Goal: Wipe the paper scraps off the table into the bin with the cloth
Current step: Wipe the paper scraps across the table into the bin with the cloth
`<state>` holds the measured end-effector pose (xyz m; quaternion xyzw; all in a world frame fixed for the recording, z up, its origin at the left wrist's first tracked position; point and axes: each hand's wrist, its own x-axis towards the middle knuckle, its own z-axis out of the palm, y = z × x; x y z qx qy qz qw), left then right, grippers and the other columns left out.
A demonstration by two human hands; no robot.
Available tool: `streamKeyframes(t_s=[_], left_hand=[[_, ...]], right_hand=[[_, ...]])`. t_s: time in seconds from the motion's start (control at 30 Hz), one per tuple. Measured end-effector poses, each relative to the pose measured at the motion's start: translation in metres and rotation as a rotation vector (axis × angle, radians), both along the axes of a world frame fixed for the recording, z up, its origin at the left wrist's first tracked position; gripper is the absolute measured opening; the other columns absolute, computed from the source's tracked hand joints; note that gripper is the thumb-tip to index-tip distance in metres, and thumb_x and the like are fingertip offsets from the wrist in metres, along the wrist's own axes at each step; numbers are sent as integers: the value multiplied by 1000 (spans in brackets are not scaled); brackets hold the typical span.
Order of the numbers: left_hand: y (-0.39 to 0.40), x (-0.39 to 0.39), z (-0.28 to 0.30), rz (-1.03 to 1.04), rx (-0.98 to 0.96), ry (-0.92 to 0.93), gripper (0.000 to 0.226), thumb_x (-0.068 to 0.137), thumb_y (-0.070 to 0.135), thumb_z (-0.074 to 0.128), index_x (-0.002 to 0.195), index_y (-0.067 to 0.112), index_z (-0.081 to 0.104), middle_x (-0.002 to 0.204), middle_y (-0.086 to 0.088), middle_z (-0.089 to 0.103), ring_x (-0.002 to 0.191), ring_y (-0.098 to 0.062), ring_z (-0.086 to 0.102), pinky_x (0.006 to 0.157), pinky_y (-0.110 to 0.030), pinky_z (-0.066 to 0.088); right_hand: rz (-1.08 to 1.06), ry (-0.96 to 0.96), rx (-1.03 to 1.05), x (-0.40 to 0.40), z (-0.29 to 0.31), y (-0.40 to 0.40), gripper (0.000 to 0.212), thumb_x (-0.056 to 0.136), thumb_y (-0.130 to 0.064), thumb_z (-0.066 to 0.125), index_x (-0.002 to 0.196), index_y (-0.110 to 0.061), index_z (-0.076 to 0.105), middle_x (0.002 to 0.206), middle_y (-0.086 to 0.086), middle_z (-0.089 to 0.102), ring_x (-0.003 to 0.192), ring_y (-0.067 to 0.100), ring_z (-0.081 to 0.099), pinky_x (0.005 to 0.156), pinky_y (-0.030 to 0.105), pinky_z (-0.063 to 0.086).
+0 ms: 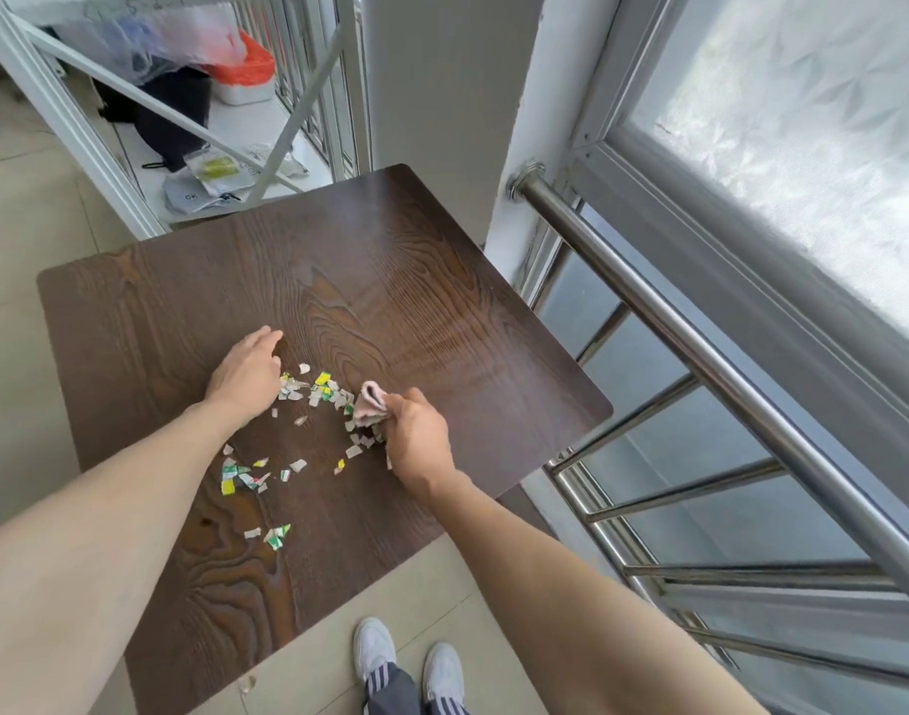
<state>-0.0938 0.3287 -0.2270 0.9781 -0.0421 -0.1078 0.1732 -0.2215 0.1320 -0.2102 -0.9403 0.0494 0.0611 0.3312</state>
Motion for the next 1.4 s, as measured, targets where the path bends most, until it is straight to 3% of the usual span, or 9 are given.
streamKeyframes(t_s=[0.13,0.37,0.57,0.9,1.0,1.1,1.17,1.27,1.4], left_hand=[[3,-6,7,13,-24,16,47,99,10,35,145,8,32,157,-10,28,144,-27,26,119,-38,21],[38,-35,13,169,15,-21,46,99,11,34,145,8,32,156,-9,29,143,-27,27,116,-41,26],[84,-70,4,306,55,-62,45,98,10,34,143,8,35,154,-10,32,141,-28,30,112,-44,33],[114,-93,-17,291,-6,-80,50,98,3,32,147,10,28,160,-5,19,148,-19,15,121,-34,15],[116,-93,-18,299,-9,-76,53,97,1,30,148,13,26,161,-2,17,148,-17,13,122,-33,14],[119,-93,-17,289,-10,-87,58,93,-4,31,148,14,26,161,-1,17,148,-16,14,121,-34,17],[120,-95,-17,282,-17,-89,60,92,-6,31,148,14,26,161,0,17,148,-16,14,121,-36,20],[122,-96,-14,271,-35,-84,57,94,-3,32,149,14,26,161,0,16,148,-16,13,120,-36,20],[127,-97,-13,221,-54,-59,51,99,8,34,149,13,25,161,-2,14,149,-17,11,120,-36,19]], right_hand=[[165,-90,-28,0,13,-21,27,90,-4,47,108,-12,65,90,10,50,81,32,55,70,43,49],[-67,-97,-378,-23,1,-100,33,92,-12,49,122,-20,60,95,7,50,88,27,50,64,33,39],[-259,-76,-203,-35,-14,-20,34,86,1,40,114,-8,55,95,10,51,77,30,51,64,37,41],[-91,49,98,7,-6,94,41,93,-3,37,131,-13,49,107,15,52,90,36,58,82,38,47],[61,-1,183,11,-1,94,31,93,-3,42,112,-6,66,90,11,50,82,28,51,69,29,35],[90,-108,111,5,6,83,20,91,-4,48,91,-4,67,81,4,43,71,21,44,61,24,23],[37,-158,-37,-5,9,69,17,88,-4,49,89,-8,65,83,4,43,69,28,50,59,27,26],[-78,-100,-209,-29,5,55,25,83,-3,48,97,-13,66,90,11,49,74,37,56,59,33,38],[-304,26,-123,-53,-7,80,34,86,-1,44,114,-12,60,99,14,50,78,38,58,69,33,42]])
